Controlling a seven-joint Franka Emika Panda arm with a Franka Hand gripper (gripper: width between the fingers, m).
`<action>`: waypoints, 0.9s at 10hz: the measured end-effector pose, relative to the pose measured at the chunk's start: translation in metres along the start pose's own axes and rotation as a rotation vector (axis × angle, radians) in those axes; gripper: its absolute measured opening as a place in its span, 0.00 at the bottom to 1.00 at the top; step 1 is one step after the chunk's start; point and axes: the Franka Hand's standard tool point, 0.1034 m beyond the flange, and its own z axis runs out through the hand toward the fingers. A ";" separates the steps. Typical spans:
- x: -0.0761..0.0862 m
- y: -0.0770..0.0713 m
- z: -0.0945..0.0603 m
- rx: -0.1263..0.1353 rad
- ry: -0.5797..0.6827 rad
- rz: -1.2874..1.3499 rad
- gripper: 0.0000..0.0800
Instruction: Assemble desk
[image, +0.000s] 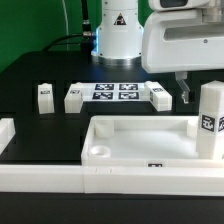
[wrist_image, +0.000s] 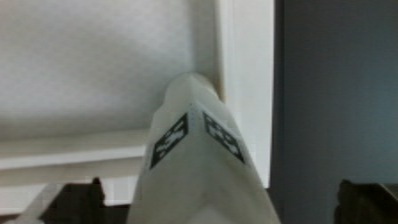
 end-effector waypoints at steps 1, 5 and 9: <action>0.000 0.000 0.000 0.000 0.000 -0.054 0.81; 0.000 0.002 0.001 -0.003 -0.001 -0.312 0.81; 0.000 0.003 0.000 -0.004 -0.001 -0.328 0.48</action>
Offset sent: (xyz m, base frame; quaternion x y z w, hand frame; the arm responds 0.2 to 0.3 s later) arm 0.0018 0.0028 0.0002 0.0064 -0.0035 -0.1957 0.9806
